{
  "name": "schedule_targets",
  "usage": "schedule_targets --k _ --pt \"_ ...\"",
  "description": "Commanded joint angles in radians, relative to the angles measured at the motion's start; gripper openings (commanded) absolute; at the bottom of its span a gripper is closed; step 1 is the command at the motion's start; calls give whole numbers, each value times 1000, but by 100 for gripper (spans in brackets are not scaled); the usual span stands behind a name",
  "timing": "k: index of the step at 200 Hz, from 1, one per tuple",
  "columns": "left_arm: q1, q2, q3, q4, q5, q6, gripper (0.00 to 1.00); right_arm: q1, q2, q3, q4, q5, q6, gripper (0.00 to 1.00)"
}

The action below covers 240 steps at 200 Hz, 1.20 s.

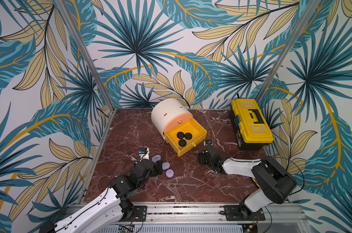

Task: Put the bluetooth earphones in the drawer according to color
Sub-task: Pick up the Bluetooth earphone from the center of the board, then place the bluetooth earphone in the drawer.

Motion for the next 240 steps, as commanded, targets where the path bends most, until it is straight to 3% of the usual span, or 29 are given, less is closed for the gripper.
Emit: schedule_targets --k 1,78,128,174,240 --pt "6 -10 -5 13 -6 10 100 5 -58 2 -95 -4 26 45" --pt "6 -46 -3 -6 -7 12 100 2 -293 132 -395 67 -6 45" --pt "6 -41 -4 7 -2 12 100 -4 -344 321 -546 46 -77 46" --pt "6 -41 -3 7 -5 11 100 -9 -263 525 -580 -23 -139 46" --pt "7 -32 16 11 -3 6 100 -15 33 790 -579 -151 -141 46"
